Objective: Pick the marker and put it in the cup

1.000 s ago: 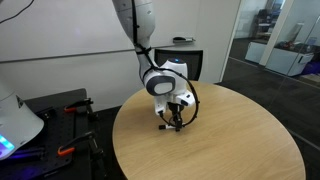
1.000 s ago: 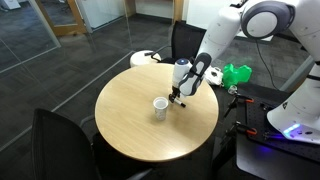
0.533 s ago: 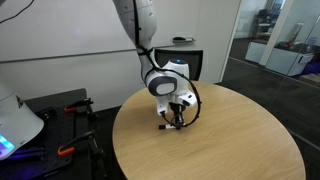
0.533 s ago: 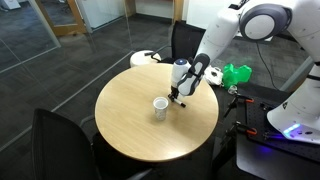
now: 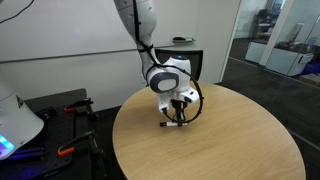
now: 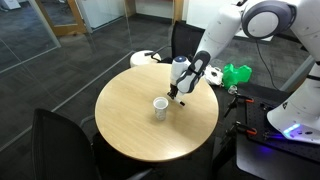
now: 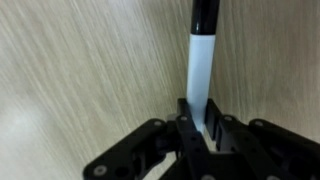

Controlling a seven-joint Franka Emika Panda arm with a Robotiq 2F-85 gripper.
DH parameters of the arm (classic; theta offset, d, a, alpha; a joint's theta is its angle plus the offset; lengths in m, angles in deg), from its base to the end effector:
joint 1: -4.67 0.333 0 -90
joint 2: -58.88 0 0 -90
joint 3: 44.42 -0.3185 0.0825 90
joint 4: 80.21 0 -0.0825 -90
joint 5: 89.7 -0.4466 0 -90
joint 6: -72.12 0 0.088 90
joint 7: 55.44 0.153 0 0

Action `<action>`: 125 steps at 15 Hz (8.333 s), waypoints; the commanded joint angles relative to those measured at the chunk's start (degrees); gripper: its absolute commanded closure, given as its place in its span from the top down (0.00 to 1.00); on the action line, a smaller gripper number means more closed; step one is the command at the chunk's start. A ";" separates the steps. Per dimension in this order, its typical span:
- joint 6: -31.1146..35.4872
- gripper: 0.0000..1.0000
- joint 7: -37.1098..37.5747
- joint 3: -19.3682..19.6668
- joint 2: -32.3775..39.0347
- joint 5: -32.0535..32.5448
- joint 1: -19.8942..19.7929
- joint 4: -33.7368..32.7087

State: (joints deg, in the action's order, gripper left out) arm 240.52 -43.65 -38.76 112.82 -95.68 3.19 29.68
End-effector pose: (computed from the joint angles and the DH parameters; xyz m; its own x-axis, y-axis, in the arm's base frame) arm 0.6048 -0.0911 -0.0945 0.9219 -0.3751 0.0968 -0.3795 -0.9247 0.0310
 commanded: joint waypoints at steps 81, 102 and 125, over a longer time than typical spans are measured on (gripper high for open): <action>-60.93 0.20 -90.21 -11.46 -13.61 -34.28 -17.05 -19.47; -76.77 0.05 -129.76 -10.96 -7.33 -55.43 -18.52 -20.73; -78.70 0.05 -145.04 -8.80 -2.32 -61.37 -14.74 -19.93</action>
State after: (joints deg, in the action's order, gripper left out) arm 162.78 -186.94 -48.97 109.94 -155.22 -12.92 10.31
